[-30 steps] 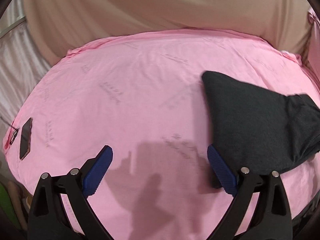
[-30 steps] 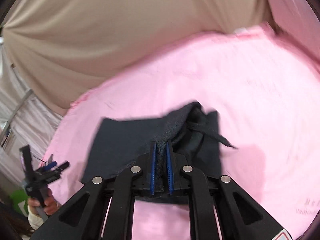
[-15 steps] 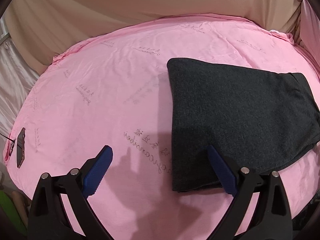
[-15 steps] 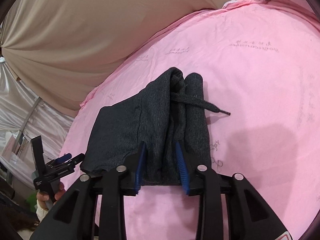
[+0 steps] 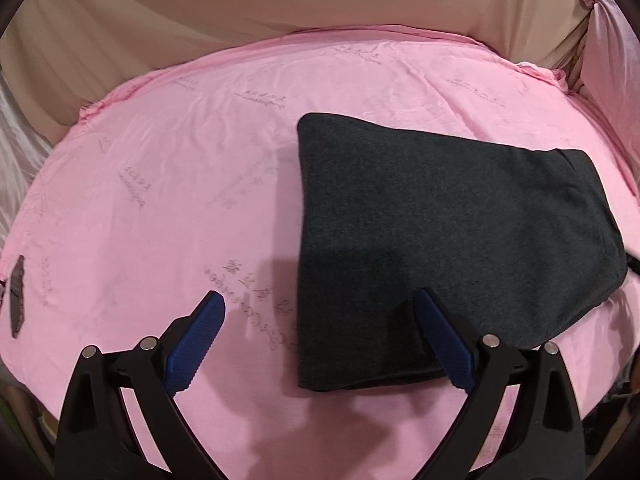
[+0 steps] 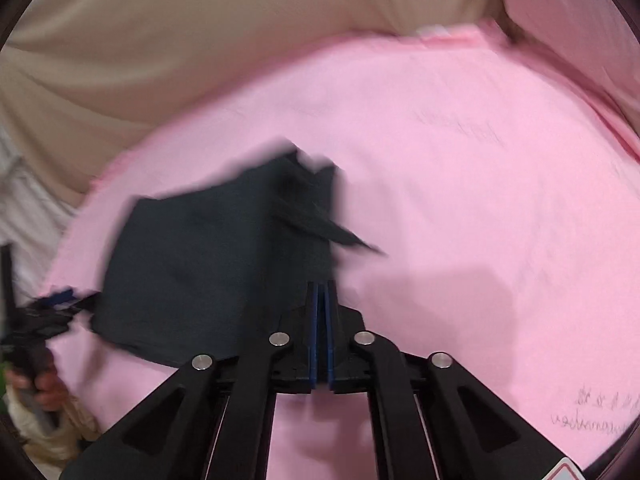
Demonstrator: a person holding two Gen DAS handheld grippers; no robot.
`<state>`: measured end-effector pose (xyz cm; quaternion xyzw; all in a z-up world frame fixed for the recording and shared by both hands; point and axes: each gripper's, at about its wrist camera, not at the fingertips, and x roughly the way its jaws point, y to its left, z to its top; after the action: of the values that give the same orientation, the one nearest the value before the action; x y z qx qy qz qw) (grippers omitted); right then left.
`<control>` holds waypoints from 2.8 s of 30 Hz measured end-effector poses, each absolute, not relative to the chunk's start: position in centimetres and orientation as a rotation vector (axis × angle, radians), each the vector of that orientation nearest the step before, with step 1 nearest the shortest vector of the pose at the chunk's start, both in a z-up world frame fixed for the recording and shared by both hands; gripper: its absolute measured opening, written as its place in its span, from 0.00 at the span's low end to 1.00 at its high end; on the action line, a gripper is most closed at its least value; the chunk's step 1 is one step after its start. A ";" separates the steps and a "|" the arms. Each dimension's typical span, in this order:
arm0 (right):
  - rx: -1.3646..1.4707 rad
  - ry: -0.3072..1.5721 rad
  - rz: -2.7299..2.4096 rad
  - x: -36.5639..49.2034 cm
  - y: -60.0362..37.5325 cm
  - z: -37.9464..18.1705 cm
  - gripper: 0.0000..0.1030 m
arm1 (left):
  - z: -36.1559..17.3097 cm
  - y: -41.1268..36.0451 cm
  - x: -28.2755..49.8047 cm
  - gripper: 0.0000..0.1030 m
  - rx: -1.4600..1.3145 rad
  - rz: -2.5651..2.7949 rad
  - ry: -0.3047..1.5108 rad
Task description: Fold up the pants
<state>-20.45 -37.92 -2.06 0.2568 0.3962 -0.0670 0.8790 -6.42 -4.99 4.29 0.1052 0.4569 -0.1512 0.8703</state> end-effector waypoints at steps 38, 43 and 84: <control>0.699 0.777 -0.035 -18.7 -38.1 -3.6 0.43 | 1.2 -7.0 -2.7 0.62 0.003 -0.522 1.021; 0.616 0.714 -0.003 -18.9 -34.8 1.1 0.28 | 4.1 -5.4 -2.8 0.08 -0.011 -0.537 0.983; 0.379 0.852 0.039 -18.0 -26.5 -0.8 0.00 | 2.1 -1.2 -8.7 0.89 0.359 -0.193 0.887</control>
<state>-17.99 -26.49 -0.84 0.1827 0.4107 0.0188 0.8931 -8.70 -1.24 2.10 0.1725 0.4261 -0.0929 0.8832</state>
